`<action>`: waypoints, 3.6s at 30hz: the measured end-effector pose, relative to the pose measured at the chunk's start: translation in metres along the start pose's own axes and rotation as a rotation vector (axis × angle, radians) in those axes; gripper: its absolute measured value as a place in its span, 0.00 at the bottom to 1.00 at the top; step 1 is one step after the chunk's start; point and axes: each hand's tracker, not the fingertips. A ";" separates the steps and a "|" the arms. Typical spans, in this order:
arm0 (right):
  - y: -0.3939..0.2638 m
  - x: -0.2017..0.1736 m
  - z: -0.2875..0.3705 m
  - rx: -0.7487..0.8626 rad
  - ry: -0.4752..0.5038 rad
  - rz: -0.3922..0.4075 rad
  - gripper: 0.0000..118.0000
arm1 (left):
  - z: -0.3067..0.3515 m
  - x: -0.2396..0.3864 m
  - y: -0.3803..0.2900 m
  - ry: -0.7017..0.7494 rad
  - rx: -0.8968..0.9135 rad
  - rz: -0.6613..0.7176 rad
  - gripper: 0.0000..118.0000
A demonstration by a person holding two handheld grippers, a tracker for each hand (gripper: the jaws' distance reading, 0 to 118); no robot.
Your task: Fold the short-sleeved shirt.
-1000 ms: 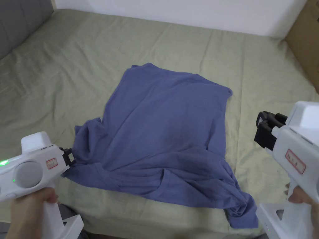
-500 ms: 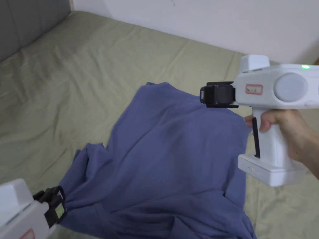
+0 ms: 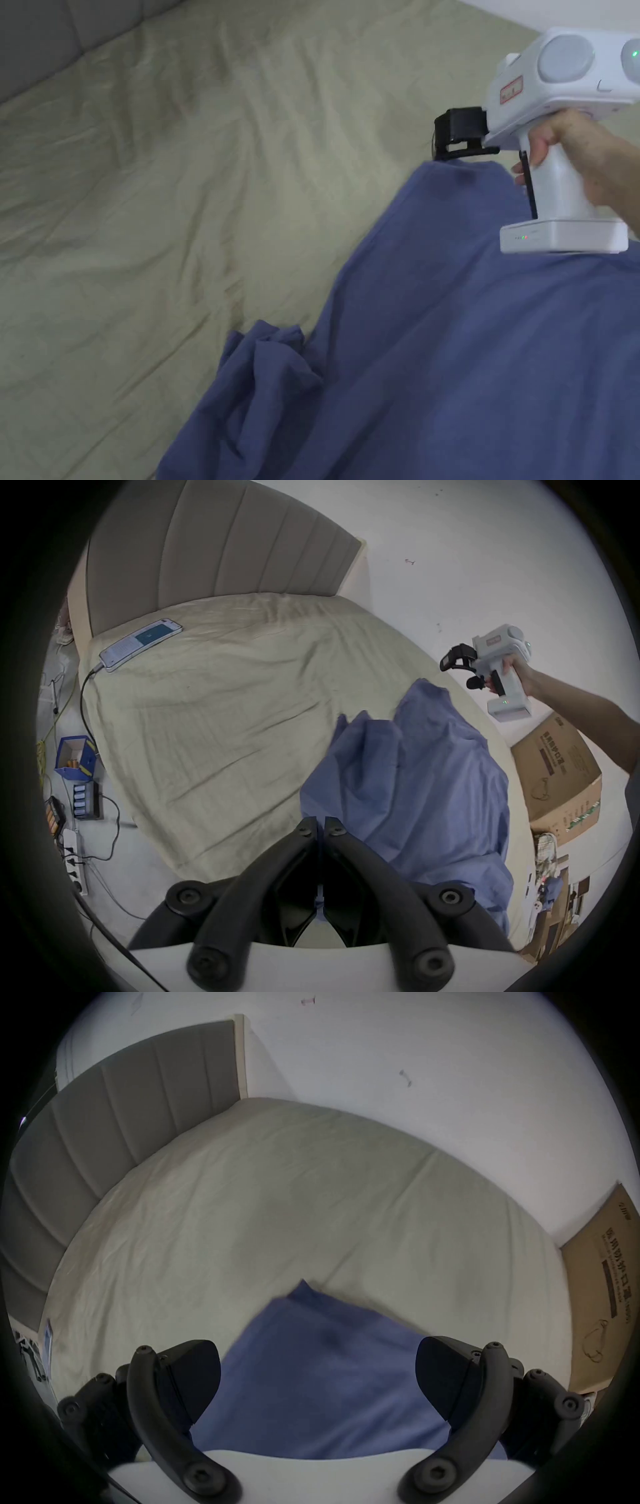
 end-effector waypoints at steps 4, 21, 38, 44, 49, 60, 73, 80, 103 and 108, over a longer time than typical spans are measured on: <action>0.018 -0.003 -0.043 -0.059 -0.026 0.022 0.95 | -0.005 0.000 0.003 0.012 -0.012 0.019 0.00; 0.003 0.004 0.036 0.023 0.012 -0.093 0.05 | -0.004 0.002 0.010 -0.020 0.008 0.019 0.00; -0.241 0.096 0.531 0.537 0.009 -0.342 0.05 | 0.125 0.051 0.123 -0.418 0.373 -0.045 0.00; -0.351 0.122 0.649 0.690 -0.079 -0.439 0.05 | 0.199 0.086 0.170 -0.522 0.498 -0.100 0.00; -0.417 0.136 0.714 0.787 -0.135 -0.527 0.05 | 0.253 0.115 0.204 -0.532 0.612 -0.143 0.00; -0.415 0.147 0.782 0.893 -0.207 -0.540 0.05 | 0.300 0.190 0.261 -0.497 0.761 -0.115 0.00; -0.296 0.217 0.723 0.829 -0.378 -0.649 0.05 | 0.231 0.316 0.379 -0.303 0.677 -0.339 0.00; -0.229 0.231 0.673 0.852 -0.463 -0.690 0.05 | 0.185 0.383 0.427 -0.253 0.780 -0.320 0.00; -0.170 0.300 0.446 0.714 -0.496 -0.785 0.05 | -0.014 0.359 0.367 -0.163 0.627 -0.332 0.00; -0.242 0.289 0.372 0.562 -0.436 -0.866 0.05 | -0.063 0.312 0.291 -0.094 0.457 -0.407 0.00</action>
